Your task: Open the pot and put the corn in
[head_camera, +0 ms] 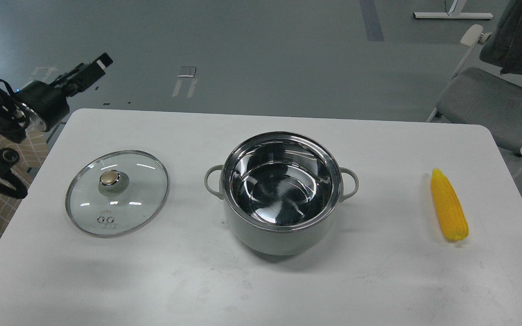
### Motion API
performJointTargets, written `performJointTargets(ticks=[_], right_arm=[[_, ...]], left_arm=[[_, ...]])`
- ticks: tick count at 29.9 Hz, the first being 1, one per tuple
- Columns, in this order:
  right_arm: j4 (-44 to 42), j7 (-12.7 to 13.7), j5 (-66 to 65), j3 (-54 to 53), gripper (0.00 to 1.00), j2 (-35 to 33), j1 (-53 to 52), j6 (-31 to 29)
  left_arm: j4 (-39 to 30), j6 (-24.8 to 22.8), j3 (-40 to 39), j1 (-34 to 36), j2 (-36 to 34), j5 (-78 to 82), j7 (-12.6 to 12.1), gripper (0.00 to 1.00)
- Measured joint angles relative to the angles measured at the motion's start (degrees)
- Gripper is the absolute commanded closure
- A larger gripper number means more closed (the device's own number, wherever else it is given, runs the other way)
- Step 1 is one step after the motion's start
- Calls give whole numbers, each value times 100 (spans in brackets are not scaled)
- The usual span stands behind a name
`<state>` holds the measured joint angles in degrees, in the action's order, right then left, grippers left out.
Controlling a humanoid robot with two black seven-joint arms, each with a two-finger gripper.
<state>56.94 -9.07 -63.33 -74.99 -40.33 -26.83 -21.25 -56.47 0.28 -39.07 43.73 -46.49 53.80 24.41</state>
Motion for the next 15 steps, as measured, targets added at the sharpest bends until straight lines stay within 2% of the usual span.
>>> performJointTargets(ticks=[4, 7, 11, 15], right_arm=[[402, -1, -1280, 87, 0, -4, 177, 6], [754, -1, -2456, 142, 0, -4, 441, 7], [989, -1, -3780, 375, 0, -4, 681, 21], [999, 11, -4434, 853, 2, 64, 719, 62]], left_arm=[[172, -205, 6, 656, 341, -1806, -27, 11], [429, -542, -70, 941, 572, -2629, -32, 11], [815, -965, -437, 1093, 929, -3297, -33, 10], [972, -1263, -805, 1106, 1085, -3631, -36, 7]])
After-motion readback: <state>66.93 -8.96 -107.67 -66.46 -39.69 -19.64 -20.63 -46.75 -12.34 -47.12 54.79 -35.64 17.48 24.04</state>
